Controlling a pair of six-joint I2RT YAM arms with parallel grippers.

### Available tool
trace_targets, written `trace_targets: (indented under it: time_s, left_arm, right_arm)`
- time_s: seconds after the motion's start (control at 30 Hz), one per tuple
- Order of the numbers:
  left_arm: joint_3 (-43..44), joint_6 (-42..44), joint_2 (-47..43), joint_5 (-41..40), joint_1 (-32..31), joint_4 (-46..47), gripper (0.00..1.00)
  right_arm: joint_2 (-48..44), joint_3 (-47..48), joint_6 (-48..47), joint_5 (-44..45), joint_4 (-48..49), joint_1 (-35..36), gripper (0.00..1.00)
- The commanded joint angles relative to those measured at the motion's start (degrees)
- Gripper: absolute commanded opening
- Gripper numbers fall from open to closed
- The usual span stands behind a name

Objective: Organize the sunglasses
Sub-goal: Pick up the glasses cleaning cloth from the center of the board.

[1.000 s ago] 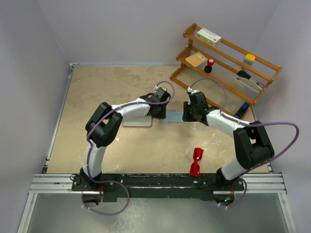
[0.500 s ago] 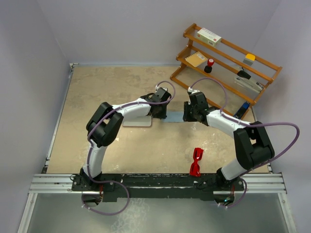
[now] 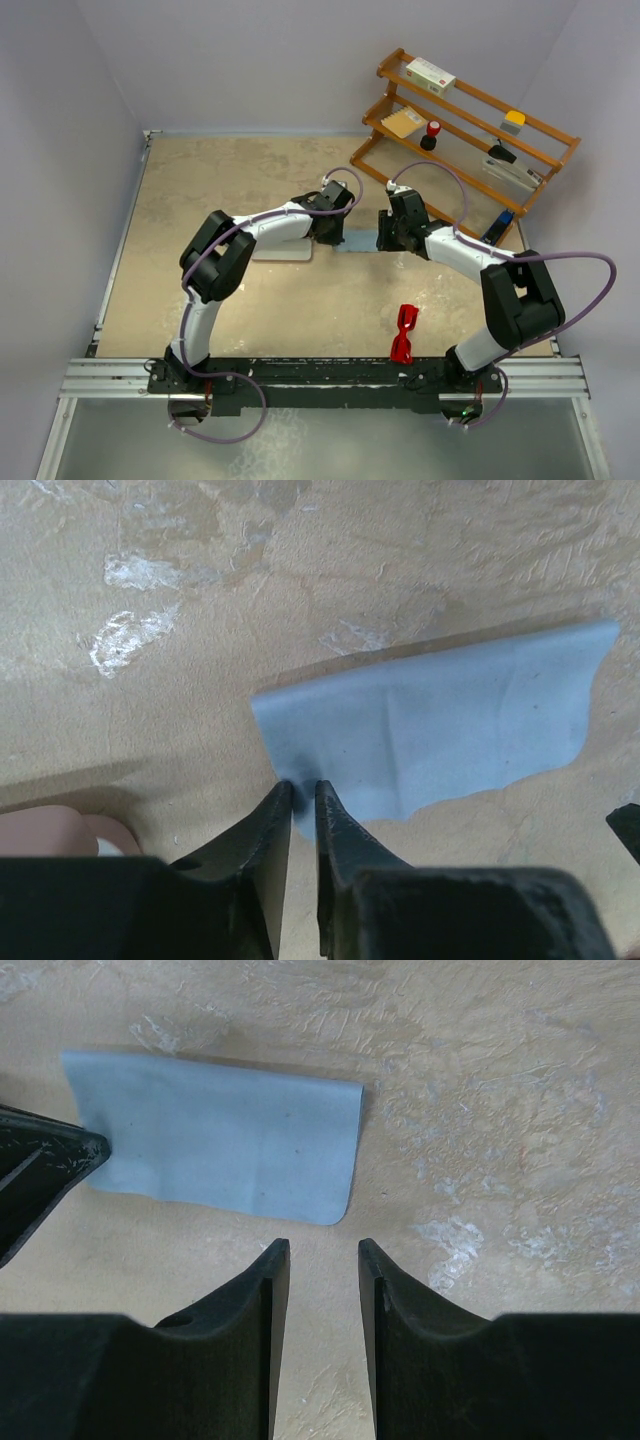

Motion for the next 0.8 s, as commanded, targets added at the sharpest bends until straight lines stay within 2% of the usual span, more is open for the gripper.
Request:
trace_targets:
  time_s: [0.0,0.27,0.37,0.5,0.63,0.77]
  left_arm:
    - [1.57,0.21,0.84,-0.68,-0.29,-1.63,0.10]
    - [1.86,0.39,1.01,-0.53,-0.31,-1.76,0.00]
    - [2.10,0.50,1.02,-0.62,-0.29,-2.11,0.00]
    - [2.96,0.74,0.59,-2.63,-0.35,-3.34,0.18]
    - [5.20,1.41,0.77,-4.21,-0.29,-5.62,0.23]
    - [6.92,1.69,1.16,-4.74,-0.33,-6.51,0.23]
  right_arm:
    - [-2.42,-0.34,0.04,0.86,1.13,0.24,0.37]
    - [-2.68,-0.34,-0.02,0.91,1.12,0.24,0.37]
    - [-2.60,-0.33,-0.06,0.63,1.13,0.24,0.37]
    - [-2.59,-0.33,-0.05,0.47,1.28,0.24,0.37]
    - [-2.51,-0.47,0.02,0.21,1.60,0.24,0.37]
    - [-2.47,-0.75,0.04,0.01,1.99,0.24,0.37]
